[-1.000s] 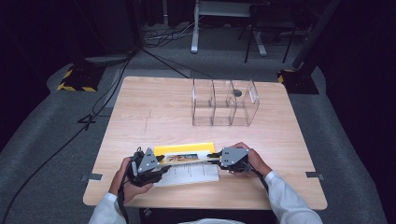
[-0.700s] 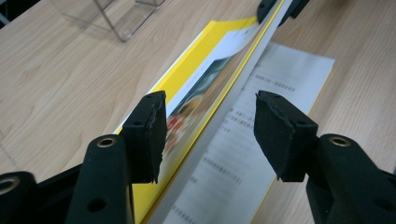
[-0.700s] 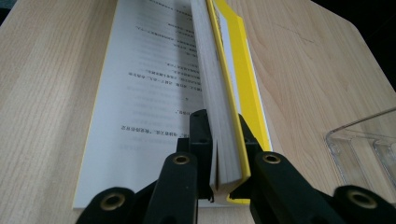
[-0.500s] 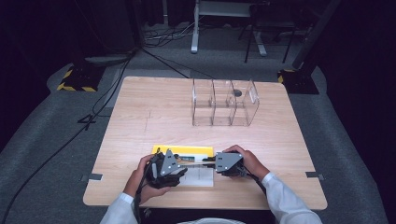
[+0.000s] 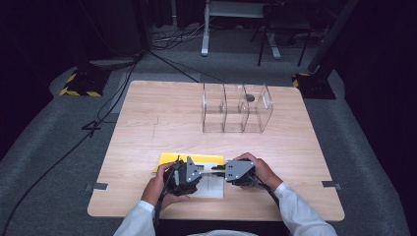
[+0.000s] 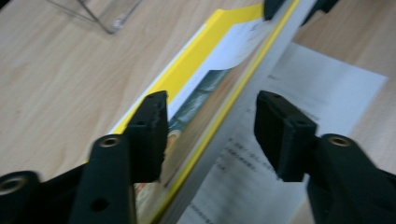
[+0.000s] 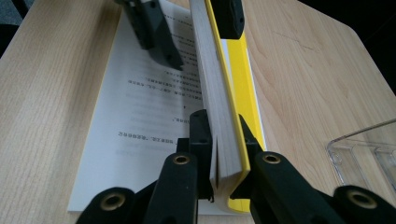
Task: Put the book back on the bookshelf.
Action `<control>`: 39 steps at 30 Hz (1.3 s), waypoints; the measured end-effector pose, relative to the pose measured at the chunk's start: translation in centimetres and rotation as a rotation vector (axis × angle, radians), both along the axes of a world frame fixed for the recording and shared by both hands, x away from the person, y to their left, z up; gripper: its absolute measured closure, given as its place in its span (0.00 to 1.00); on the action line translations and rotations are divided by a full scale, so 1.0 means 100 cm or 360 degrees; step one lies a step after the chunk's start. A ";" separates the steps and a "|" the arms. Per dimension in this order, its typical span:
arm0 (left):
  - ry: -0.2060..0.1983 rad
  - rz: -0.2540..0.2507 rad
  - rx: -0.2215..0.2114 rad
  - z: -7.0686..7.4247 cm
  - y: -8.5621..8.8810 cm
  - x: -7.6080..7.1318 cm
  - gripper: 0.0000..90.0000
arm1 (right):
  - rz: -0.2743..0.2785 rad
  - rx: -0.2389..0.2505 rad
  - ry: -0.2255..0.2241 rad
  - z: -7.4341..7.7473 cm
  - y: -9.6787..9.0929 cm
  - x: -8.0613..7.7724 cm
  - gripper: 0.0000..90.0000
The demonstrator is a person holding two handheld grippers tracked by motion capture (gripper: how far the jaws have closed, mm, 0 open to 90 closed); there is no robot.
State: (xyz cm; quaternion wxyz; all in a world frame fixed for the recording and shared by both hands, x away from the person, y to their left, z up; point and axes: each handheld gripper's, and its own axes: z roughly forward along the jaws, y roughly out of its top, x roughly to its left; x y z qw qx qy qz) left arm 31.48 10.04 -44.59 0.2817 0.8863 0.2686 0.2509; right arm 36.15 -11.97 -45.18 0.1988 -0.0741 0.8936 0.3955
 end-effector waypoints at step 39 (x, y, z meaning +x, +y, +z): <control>-0.0245 -0.0122 0.0045 0.027 0.010 -0.014 0.93 | -0.0329 0.0047 0.0463 -0.042 -0.033 0.039 0.53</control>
